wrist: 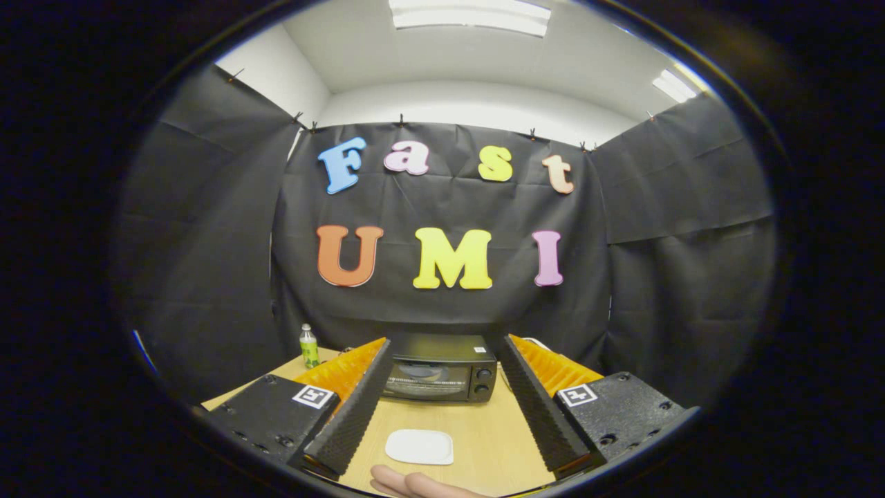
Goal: Open the toaster oven, put the food inside, and close the toaster oven door.
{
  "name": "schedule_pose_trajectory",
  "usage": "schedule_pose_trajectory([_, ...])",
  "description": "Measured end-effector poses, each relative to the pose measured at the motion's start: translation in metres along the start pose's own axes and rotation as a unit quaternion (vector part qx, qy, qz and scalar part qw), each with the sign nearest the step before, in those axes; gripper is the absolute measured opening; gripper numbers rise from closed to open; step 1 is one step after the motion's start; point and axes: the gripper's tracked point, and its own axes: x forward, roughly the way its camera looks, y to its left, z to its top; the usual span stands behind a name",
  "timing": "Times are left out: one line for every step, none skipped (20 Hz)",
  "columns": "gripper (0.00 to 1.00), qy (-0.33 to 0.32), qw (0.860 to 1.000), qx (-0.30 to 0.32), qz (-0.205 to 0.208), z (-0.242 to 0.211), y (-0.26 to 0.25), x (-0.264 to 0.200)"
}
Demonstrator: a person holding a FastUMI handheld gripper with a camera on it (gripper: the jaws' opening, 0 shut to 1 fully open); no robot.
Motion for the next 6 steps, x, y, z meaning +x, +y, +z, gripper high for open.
schedule_pose_trajectory([1.00,0.003,1.000,0.003,0.004,-0.0014,0.0013,-0.0004])
schedule_pose_trajectory([1.00,0.006,1.000,0.005,0.008,-0.0024,0.0013,0.0012])
schedule_pose_trajectory([1.00,0.007,1.000,0.007,0.011,-0.0031,0.0012,0.0016])
schedule_pose_trajectory([1.00,0.007,1.000,0.008,0.012,-0.0045,0.0005,0.0021])
schedule_pose_trajectory([1.00,0.008,1.000,0.009,0.013,-0.0048,-0.0006,0.0022])
schedule_pose_trajectory([1.00,0.009,1.000,0.009,0.014,-0.0068,-0.0005,0.0037])
